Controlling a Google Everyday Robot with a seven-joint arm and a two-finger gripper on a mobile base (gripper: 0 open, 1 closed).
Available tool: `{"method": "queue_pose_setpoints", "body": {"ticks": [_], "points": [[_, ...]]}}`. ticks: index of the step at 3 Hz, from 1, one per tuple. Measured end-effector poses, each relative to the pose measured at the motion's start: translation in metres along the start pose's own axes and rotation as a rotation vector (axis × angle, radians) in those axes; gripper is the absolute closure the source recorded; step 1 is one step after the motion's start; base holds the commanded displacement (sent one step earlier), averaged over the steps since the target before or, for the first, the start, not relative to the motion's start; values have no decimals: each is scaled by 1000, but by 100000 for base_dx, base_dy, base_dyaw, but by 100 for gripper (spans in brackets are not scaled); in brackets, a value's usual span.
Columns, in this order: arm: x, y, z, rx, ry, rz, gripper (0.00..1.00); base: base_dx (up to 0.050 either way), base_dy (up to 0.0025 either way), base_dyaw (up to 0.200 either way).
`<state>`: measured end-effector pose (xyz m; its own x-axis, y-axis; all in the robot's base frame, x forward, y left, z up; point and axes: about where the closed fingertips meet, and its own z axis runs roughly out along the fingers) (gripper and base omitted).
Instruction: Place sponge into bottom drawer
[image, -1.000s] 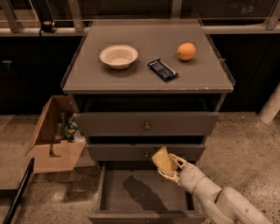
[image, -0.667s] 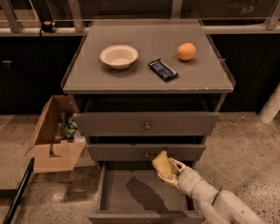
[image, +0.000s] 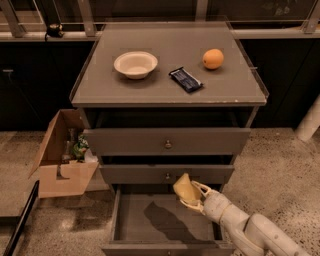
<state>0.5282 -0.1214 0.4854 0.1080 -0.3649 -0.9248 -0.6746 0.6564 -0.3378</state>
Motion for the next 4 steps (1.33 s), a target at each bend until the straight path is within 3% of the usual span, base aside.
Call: {"method": "queue_pose_setpoints", "body": {"ticks": [2,4], "points": [[49,15,22,-159,-64,2,100,0,0,0],[101,46,43,-307,-44,61,100,0,0,0]]}}
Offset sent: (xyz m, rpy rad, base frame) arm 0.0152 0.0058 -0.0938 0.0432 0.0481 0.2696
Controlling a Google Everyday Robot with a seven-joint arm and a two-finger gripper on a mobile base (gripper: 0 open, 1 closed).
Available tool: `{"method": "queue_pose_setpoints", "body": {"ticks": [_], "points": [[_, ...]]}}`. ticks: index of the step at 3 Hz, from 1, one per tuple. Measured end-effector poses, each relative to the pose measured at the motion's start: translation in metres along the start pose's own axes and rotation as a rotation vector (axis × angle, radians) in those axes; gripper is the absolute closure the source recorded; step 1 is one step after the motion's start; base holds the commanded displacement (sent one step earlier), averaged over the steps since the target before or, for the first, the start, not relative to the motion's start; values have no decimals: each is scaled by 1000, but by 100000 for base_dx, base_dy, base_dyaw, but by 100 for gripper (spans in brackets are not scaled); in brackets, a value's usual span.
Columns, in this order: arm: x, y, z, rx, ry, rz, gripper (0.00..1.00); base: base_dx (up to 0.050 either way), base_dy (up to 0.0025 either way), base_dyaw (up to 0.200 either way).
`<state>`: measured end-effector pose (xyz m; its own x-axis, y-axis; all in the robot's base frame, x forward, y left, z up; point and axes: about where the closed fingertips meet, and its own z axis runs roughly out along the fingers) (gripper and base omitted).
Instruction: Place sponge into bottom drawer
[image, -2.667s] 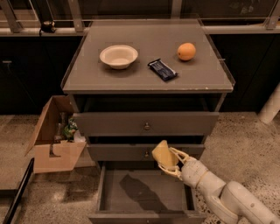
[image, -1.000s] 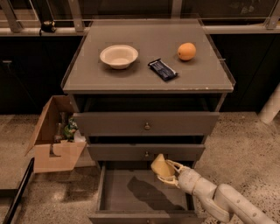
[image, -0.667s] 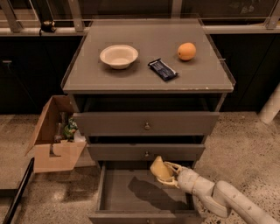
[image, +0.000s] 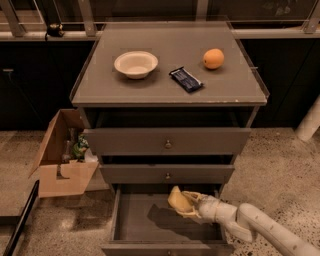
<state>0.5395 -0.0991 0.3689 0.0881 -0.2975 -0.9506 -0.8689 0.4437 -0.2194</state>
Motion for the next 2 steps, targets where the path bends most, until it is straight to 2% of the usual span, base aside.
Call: {"method": "queue_pose_setpoints", "body": {"ticks": [1,2], "points": [[26,11,21,-79,36,28,100,0,0,0],[26,11,22,-79,36,28,100,0,0,0]]}}
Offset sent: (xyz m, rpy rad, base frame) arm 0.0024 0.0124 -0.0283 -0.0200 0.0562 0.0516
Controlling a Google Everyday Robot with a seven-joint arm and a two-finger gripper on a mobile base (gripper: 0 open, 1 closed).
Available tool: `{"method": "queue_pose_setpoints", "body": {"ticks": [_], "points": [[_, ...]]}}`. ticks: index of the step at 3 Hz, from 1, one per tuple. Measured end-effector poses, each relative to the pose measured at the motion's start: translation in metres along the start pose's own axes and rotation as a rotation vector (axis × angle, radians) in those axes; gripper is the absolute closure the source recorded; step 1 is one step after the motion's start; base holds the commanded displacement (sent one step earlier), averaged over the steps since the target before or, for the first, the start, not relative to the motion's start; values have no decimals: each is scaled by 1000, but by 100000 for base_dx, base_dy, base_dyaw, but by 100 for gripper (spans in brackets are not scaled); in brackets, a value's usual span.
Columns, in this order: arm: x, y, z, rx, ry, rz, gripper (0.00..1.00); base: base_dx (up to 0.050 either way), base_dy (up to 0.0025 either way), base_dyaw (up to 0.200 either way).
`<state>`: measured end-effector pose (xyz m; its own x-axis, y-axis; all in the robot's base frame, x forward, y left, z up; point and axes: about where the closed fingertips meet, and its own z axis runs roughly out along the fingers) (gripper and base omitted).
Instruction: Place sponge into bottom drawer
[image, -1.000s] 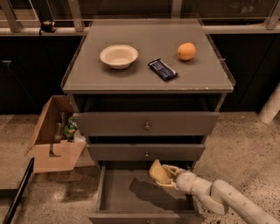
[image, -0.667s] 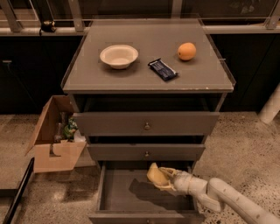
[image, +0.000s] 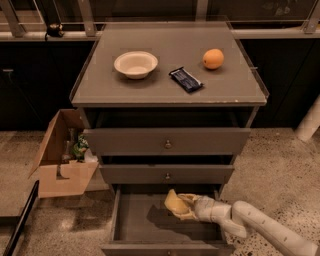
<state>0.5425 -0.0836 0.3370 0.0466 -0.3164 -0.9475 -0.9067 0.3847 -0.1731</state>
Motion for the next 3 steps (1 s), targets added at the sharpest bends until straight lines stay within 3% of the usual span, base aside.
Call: {"method": "queue_pose_setpoints", "body": {"ticks": [1,3], "points": [[25,-9,9,-6,51,50,100,0,0,0],[93,-35,32,-37,223,140,100,0,0,0]]}}
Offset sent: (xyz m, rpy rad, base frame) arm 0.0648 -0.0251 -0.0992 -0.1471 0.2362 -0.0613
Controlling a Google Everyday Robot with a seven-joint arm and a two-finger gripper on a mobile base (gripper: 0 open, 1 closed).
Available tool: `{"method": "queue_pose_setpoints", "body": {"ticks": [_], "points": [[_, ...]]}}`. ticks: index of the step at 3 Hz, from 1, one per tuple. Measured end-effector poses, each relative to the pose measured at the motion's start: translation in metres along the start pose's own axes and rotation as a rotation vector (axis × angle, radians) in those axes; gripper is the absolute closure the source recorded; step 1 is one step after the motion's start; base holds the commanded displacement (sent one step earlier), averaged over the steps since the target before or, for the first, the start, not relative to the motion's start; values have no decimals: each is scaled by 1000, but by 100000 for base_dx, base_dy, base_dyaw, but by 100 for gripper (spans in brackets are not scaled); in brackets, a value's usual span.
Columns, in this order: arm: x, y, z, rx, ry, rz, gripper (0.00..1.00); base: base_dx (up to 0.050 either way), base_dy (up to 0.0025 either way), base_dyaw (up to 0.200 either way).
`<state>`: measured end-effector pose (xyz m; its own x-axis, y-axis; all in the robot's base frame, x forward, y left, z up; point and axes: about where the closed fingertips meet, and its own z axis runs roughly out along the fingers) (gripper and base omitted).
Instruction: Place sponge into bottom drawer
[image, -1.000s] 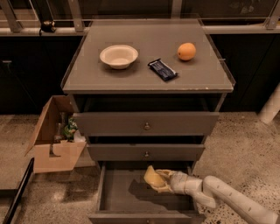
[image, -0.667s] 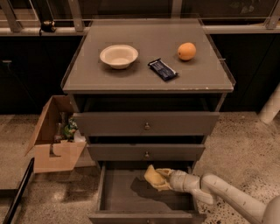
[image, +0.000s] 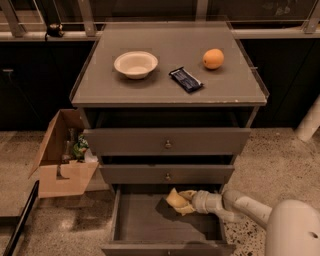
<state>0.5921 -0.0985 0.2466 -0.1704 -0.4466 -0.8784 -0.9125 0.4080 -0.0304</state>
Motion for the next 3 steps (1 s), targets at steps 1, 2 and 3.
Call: {"method": "queue_pose_setpoints", "body": {"ticks": [1,2,3], "points": [[25,0,13,-17,73,41,100,0,0,0],[46,14,27,-31,112,91,100,0,0,0],[62,25,38,-40,139,130,100,0,0,0]]}}
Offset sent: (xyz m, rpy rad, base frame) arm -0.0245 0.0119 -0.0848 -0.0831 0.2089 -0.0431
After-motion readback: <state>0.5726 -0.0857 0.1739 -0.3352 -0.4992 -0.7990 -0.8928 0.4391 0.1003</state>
